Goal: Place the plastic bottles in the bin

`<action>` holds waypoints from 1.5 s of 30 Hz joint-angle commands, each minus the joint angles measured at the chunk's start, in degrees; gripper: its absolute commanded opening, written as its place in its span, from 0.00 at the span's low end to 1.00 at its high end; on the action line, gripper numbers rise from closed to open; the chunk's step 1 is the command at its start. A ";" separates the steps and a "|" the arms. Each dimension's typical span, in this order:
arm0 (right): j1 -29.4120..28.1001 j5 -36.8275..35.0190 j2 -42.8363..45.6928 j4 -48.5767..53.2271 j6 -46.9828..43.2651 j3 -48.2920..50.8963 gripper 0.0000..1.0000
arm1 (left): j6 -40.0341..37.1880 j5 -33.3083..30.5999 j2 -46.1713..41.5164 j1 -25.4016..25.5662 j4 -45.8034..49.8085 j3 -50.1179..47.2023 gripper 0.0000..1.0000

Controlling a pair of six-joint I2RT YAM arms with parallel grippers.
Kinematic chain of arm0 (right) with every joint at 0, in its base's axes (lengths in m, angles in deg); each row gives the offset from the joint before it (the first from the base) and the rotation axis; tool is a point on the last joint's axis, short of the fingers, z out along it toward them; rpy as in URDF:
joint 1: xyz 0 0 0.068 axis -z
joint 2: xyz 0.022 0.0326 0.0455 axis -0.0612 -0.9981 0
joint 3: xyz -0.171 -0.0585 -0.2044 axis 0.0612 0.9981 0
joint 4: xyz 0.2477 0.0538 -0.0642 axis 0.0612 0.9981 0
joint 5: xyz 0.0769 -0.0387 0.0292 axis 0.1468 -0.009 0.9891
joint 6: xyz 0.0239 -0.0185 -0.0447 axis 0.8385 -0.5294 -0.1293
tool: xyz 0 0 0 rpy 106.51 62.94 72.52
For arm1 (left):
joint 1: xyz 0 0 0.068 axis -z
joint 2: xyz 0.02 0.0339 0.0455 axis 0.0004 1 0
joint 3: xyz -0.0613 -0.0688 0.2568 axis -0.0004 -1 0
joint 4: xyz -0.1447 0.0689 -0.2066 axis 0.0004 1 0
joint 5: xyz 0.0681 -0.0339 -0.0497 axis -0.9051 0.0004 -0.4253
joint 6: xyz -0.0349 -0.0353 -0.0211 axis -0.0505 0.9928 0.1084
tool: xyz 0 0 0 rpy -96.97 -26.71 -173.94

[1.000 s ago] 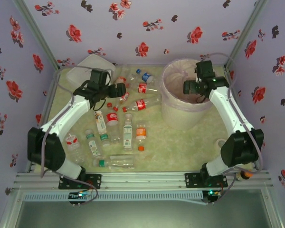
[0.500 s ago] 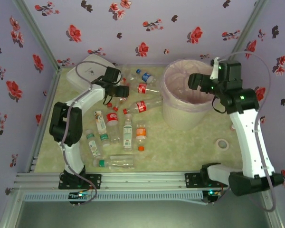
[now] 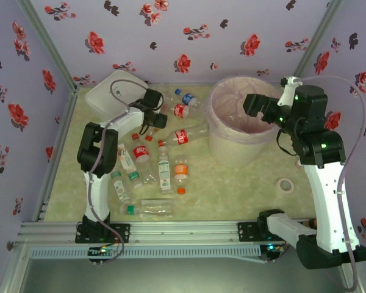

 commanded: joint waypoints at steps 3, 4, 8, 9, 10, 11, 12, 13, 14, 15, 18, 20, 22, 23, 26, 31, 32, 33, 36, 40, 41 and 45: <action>0.29 -0.53 0.70 -0.08 0.14 -0.18 1.00 | -0.35 -0.97 -0.25 0.46 1.83 1.37 0.56; 0.34 -0.49 0.63 -0.15 0.15 -0.34 0.99 | -0.39 -1.04 -0.93 0.60 2.26 1.43 0.55; 0.26 0.47 -0.30 -1.54 0.97 -1.12 0.99 | -0.39 -1.60 -6.60 1.09 3.69 0.48 0.54; 0.31 1.58 -0.75 -2.39 1.60 -1.35 0.99 | -0.17 -1.74 -8.71 1.22 3.90 -0.21 0.54; 0.28 3.08 -1.31 -3.57 2.40 -1.25 0.99 | 0.15 -1.67 -10.69 1.22 3.94 -1.01 0.53; 0.19 5.48 -1.98 -5.33 3.36 -0.91 0.98 | 0.61 -1.59 -13.11 1.29 3.72 -2.17 0.52; -0.10 7.60 -2.73 -7.40 4.83 -0.55 0.98 | 0.97 -1.36 -15.63 1.44 3.50 -3.21 0.51; -0.53 9.23 -3.47 -9.43 6.06 -0.14 0.97 | 1.50 -0.98 -17.74 1.57 3.40 -4.16 0.51; -1.67 10.12 -4.46 -11.53 7.09 0.10 0.96 | 2.00 0.04 -20.20 1.83 3.39 -5.35 0.50; -3.51 9.75 -5.66 -12.94 7.38 -0.16 0.96 | 2.73 1.59 -22.58 2.02 3.26 -6.62 0.50; -10.57 5.76 -10.37 -14.34 6.01 -3.08 0.96 | 5.24 7.93 -29.35 2.77 1.66 -10.53 0.48; -14.20 5.34 -13.70 -16.62 6.55 -4.89 0.95 | 6.81 12.82 -33.56 3.57 -0.77 -13.66 0.46; -16.86 6.12 -17.17 -19.49 7.59 -6.32 0.90 | 8.58 15.66 -38.13 4.45 -3.86 -17.04 0.46; -18.08 6.44 -19.23 -20.36 7.96 -7.46 0.88 | 9.72 16.66 -40.55 4.85 -5.94 -18.84 0.46; -20.88 7.52 -25.23 -21.36 7.53 -10.92 0.87 | 14.62 21.25 -46.06 5.20 -14.26 -24.73 0.45; -22.71 10.38 -33.14 -22.29 7.82 -14.73 0.94 | 17.76 24.37 -50.60 5.72 -20.16 -28.07 0.44; -22.91 11.16 -34.21 -22.36 7.95 -15.12 0.97 | 17.76 24.40 -50.90 5.80 -20.21 -27.98 0.44; -23.25 12.05 -34.98 -22.90 8.16 -15.17 0.99 | 17.71 24.39 -51.04 5.81 -20.16 -27.91 0.43; -24.16 15.33 -36.59 -25.19 9.25 -14.76 0.99 | 18.19 24.39 -50.36 5.81 -20.45 -27.29 0.43; -24.70 19.92 -37.89 -29.83 11.87 -12.97 0.91 | 19.87 24.97 -49.05 5.81 -21.68 -26.93 0.42; -24.67 20.15 -38.08 -30.34 12.26 -12.57 0.87 | 20.18 25.10 -48.99 5.90 -22.19 -27.08 0.42; -24.80 20.58 -38.93 -30.82 12.56 -11.75 0.79 | 20.54 25.10 -49.12 5.90 -22.90 -26.90 0.41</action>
